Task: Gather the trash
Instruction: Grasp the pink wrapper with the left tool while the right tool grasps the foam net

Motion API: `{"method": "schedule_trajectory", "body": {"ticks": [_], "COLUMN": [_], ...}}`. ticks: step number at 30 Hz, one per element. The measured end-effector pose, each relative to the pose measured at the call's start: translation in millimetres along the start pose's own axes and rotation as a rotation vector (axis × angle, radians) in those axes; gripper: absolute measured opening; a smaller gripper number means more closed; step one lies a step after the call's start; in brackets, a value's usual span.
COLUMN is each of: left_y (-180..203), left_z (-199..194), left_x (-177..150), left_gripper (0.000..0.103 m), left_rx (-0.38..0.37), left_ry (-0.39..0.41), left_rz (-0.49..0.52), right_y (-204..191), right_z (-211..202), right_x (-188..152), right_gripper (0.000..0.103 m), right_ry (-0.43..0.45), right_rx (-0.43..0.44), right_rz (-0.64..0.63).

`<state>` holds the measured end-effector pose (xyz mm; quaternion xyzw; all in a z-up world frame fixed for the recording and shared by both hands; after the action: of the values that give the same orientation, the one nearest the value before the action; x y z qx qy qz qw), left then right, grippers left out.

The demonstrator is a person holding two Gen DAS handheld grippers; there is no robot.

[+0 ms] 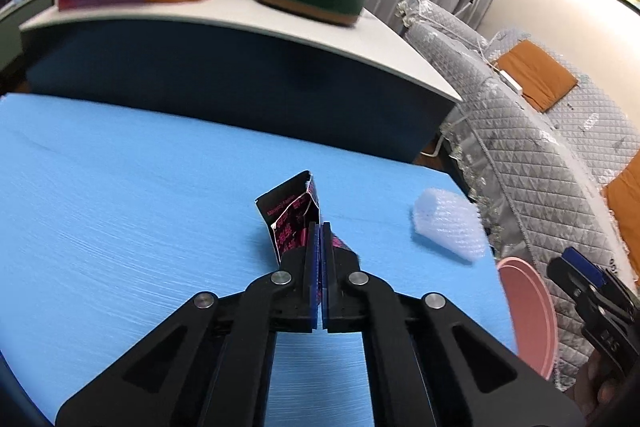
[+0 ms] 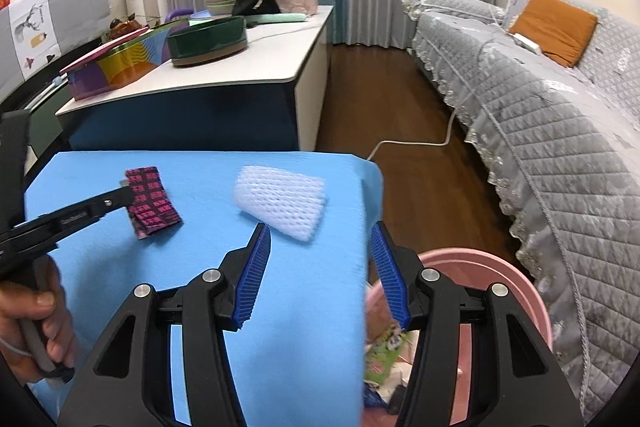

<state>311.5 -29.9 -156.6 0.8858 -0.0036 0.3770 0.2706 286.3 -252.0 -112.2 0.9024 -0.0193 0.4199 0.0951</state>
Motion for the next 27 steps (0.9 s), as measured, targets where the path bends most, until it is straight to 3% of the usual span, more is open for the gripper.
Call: {"method": "schedule_trajectory", "body": {"ticks": [4, 13, 19, 22, 24, 27], "left_y": [-17.4, -33.9, -38.7, -39.9, -41.1, -39.7], "left_z": [-15.0, -31.8, -36.7, -39.2, -40.7, -44.5], "left_x": [6.6, 12.5, 11.8, 13.6, 14.3, 15.3], "left_gripper": [0.0, 0.0, 0.0, 0.0, 0.0, 0.0], "left_rx": [0.057, 0.078, 0.087, 0.09, 0.092, 0.094], "left_ry": [0.015, 0.027, 0.027, 0.032, 0.034, 0.038], "left_rz": [-0.001, -0.01, -0.015, -0.009, -0.012, -0.01], "right_y": [-15.3, -41.2, -50.2, -53.0, -56.4, -58.8], "right_z": [17.6, 62.1, 77.8, 80.2, 80.4, 74.9], "right_x": [4.8, -0.7, -6.1, -10.7, -12.7, -13.0], "right_gripper": [0.053, 0.063, 0.061, 0.048, 0.028, 0.015], "right_ry": [-0.003, -0.031, -0.051, -0.068, -0.077, -0.072], "right_rx": [0.009, -0.037, -0.08, -0.1, -0.097, -0.083], "right_rz": [-0.013, -0.122, -0.199, -0.237, -0.252, -0.253]}}
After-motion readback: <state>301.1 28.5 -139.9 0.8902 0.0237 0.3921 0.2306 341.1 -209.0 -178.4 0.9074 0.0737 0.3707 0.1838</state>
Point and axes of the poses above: each gripper's, at about its wrist camera, not at the fingertips, and z roughly the way its jaws point, y to its right, x to its top, the point moved 9 cm from there along z, roughly the way its jaws point, and after that the axes turned 15 degrees about -x, right-handed, at the moved point
